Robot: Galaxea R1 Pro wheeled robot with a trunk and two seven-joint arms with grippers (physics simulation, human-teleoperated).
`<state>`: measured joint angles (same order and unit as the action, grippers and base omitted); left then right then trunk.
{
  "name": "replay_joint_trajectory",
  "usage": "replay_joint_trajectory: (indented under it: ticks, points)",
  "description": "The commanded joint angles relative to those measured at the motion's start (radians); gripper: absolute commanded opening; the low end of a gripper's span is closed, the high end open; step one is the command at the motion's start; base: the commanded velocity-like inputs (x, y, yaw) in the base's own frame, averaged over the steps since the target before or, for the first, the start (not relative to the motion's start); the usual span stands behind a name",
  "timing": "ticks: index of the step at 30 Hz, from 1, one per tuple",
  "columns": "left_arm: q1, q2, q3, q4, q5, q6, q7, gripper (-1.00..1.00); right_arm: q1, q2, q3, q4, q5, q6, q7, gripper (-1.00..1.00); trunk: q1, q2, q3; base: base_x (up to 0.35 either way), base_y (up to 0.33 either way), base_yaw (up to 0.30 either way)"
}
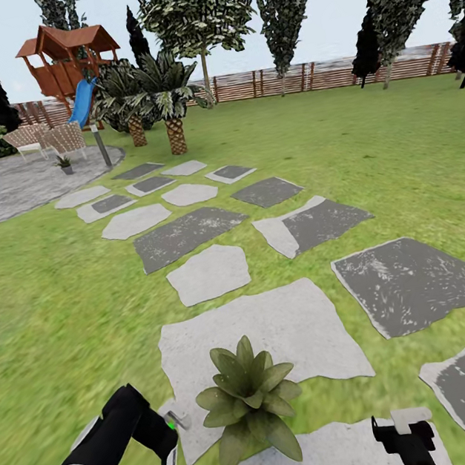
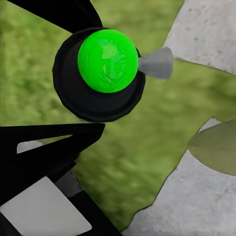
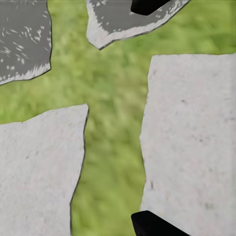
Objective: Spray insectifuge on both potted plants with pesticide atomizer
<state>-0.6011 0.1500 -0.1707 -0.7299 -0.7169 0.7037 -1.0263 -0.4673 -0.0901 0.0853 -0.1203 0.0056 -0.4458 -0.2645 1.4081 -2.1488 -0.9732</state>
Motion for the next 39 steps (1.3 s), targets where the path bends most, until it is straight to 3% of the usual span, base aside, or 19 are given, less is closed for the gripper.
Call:
replay_joint_trajectory:
  ticks: [1,7,18,31,34,39]
  points:
    - [0.0,0.001,-0.003,-0.002,-0.005,0.007,-0.006,-1.0,-0.001,0.0,0.008,0.001,0.001,-0.001,-0.008,1.0,0.0,0.0,-0.002,0.0,0.0,0.0]
    - [0.003,0.0,-0.004,-0.002,-0.005,0.007,-0.004,-1.0,-0.001,0.0,0.008,0.001,0.001,-0.001,-0.007,1.0,0.0,0.0,-0.011,0.0,0.0,0.0]
    - [0.007,0.001,-0.005,0.0,-0.005,0.004,-0.001,-1.0,-0.001,0.0,0.008,0.002,0.001,-0.001,-0.005,1.0,0.042,-0.077,-0.063,0.0,0.0,0.0]
    - [-0.003,0.0,0.002,-0.001,-0.004,0.003,0.005,-1.0,-0.001,0.0,0.008,0.002,0.001,-0.001,-0.004,1.0,0.042,-0.077,-0.069,0.0,0.0,0.0]
    - [-0.056,-0.004,0.005,-0.005,-0.002,0.015,0.0,-1.0,-0.001,0.0,0.008,0.002,0.002,-0.001,-0.004,1.0,0.042,-0.077,-0.069,0.0,0.0,0.0]
    - [-0.066,-0.003,0.005,-0.004,-0.002,0.009,0.0,-1.0,-0.001,0.0,0.008,0.002,0.002,-0.001,-0.004,1.0,0.042,-0.077,-0.069,0.0,0.0,0.0]
